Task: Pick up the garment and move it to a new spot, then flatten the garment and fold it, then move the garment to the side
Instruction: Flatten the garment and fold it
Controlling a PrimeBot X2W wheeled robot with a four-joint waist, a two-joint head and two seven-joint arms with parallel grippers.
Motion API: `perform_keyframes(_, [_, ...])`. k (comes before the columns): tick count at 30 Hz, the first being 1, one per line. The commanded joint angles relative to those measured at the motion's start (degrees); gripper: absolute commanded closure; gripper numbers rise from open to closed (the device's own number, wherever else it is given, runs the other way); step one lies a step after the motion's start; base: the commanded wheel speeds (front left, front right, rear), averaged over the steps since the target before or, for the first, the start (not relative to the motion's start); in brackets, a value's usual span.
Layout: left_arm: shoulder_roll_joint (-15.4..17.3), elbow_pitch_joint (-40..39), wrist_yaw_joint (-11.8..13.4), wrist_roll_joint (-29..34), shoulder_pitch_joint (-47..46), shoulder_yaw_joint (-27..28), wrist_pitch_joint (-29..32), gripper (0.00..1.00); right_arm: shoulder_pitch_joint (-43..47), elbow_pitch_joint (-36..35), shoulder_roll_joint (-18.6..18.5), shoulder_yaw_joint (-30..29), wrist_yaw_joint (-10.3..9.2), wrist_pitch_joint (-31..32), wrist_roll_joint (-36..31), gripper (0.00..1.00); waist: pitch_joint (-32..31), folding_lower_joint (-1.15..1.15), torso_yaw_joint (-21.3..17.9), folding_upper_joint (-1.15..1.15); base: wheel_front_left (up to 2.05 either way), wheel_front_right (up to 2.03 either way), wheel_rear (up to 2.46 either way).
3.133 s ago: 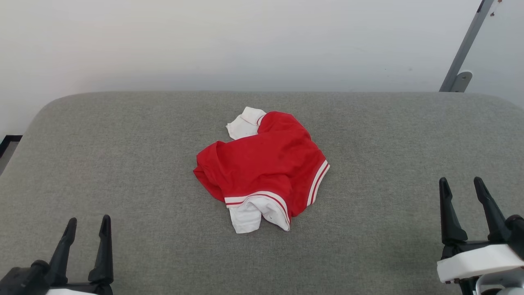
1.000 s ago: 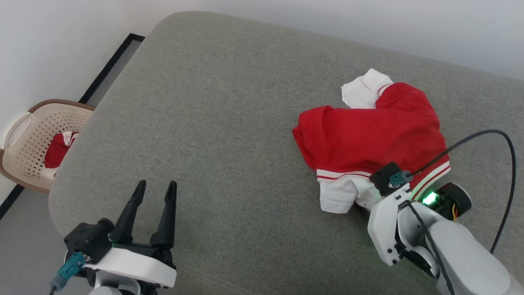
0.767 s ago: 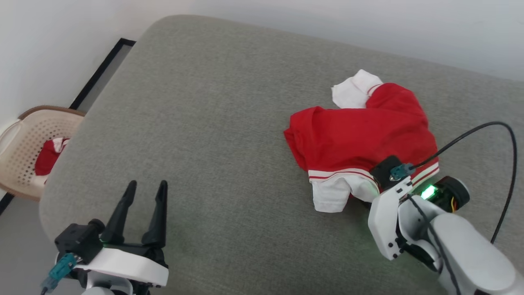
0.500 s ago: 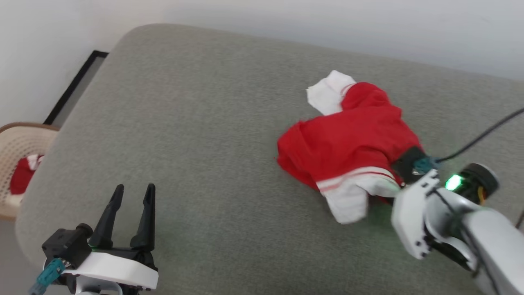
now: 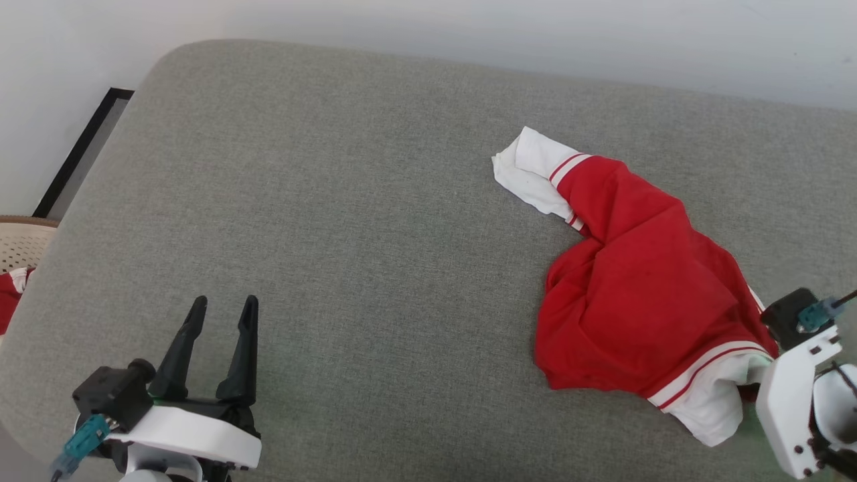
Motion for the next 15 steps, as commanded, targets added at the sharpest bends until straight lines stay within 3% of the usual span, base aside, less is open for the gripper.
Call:
perform_keyframes(1, [0.21, 0.19, -0.19, -0.40, -0.76, -0.16, -0.31, 0.00, 0.26, 0.78, 0.88, 0.10, -0.04, -1.05, 0.04, 1.00, 0.19, 0.00, 0.11, 0.00, 0.00, 0.00, 0.00])
perform_keyframes(3, [0.62, 0.66, -0.18, -0.39, -1.13, -0.74, -0.31, 0.00, -0.09, 3.22, 2.01, 0.56, -0.04, -2.22, 0.38, 1.00, 0.46, 0.00, 0.19, 0.00, 0.00, 0.00, 0.00])
perform_keyframes(4, [0.84, 0.85, -0.18, -0.60, -1.46, -1.12, -0.31, 0.00, -0.69, 4.29, 2.28, 0.99, -0.04, -2.98, 0.06, 0.82, 0.53, 0.00, 0.19, 0.00, 0.00, 0.00, 0.00])
perform_keyframes(5, [1.17, 0.99, -0.19, -0.75, -1.87, -1.44, -0.31, 0.00, -1.29, 5.01, 2.77, 1.10, -0.04, -3.75, 0.01, 0.27, 0.55, 0.00, 0.15, 0.00, 0.00, 0.00, 0.00])
perform_keyframes(6, [1.67, 1.17, -0.18, -0.91, -2.20, -1.85, -0.31, 0.00, -1.73, 5.90, 3.73, 1.22, -0.04, -4.36, 0.50, 0.00, 0.56, 0.00, 0.03, 0.00, 0.00, 0.00, 0.00])
perform_keyframes(10, [3.85, 2.07, -0.19, -2.97, -3.62, -4.59, -0.21, 0.00, -3.09, 7.03, 4.80, 2.12, -0.04, -4.96, 1.23, 0.00, 0.09, 0.00, -0.99, 0.00, 0.00, 0.00, 0.00])
perform_keyframes(15, [8.63, 1.29, -0.19, -6.66, -7.91, -9.96, 4.23, 0.00, -3.14, 4.60, 5.24, -0.18, -0.04, -5.73, 2.47, 0.00, -0.90, 0.00, -3.24, 0.00, 0.00, 0.00, 0.00])
